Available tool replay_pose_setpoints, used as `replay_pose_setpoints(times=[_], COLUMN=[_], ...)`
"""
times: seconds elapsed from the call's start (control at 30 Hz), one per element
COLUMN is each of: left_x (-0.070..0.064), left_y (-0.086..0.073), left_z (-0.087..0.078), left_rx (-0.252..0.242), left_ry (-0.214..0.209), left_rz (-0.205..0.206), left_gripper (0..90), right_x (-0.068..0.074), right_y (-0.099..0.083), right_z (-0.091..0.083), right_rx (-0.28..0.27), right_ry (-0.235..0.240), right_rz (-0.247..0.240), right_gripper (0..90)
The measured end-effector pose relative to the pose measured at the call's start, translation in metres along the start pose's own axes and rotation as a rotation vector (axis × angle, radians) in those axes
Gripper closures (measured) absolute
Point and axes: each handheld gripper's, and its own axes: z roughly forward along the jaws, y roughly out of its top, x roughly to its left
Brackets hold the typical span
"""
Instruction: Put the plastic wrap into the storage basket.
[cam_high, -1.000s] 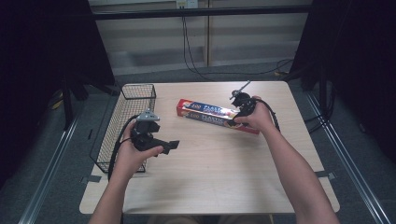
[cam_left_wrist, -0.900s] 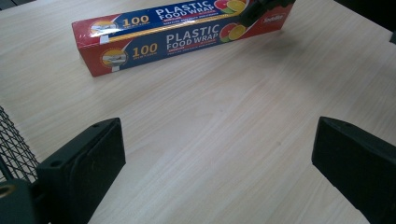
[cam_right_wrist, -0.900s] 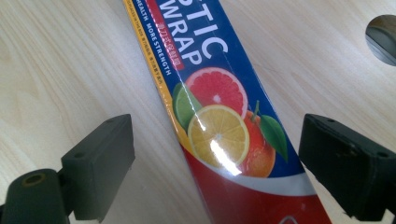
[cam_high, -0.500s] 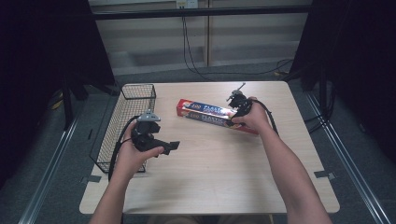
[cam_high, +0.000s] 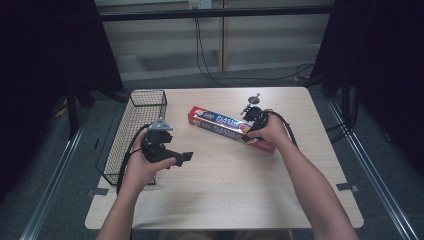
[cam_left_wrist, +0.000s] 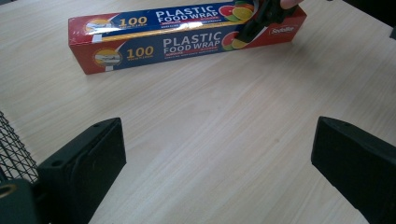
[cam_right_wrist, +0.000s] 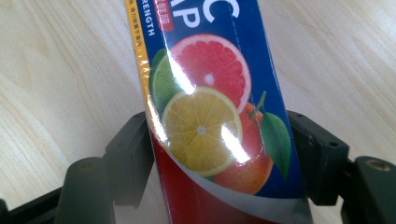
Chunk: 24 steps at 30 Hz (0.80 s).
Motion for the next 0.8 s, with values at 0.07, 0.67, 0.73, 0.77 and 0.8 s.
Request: replay_pose_setpoints(times=[0.07,0.67,0.73,0.77,0.8], left_x=[0.000,0.002,0.002,0.002,0.002], left_y=[0.000,-0.002,-0.002,-0.002,-0.002], left_z=[0.001,0.000,-0.001,-0.001,-0.001], left_rx=[0.005,0.012,0.011,0.009,0.012], left_ry=[0.001,0.012,0.012,0.014,0.015], left_rz=[-0.001,-0.017,-0.013,-0.012,-0.009], left_gripper=[3.0,3.2,3.3,3.3,3.3], right_x=[0.001,0.003,0.006,0.008,0.008], right_y=[0.000,0.005,0.003,0.003,0.003], right_z=[0.001,0.007,0.007,0.005,0.005], right_rx=[0.005,0.086,0.080,0.083,0.078], right_ry=[-0.003,0.057,0.073,0.078,0.076], right_rz=[0.003,-0.021,-0.018,-0.001,-0.026], right_gripper=[29.8,41.5,42.2,42.3,42.4])
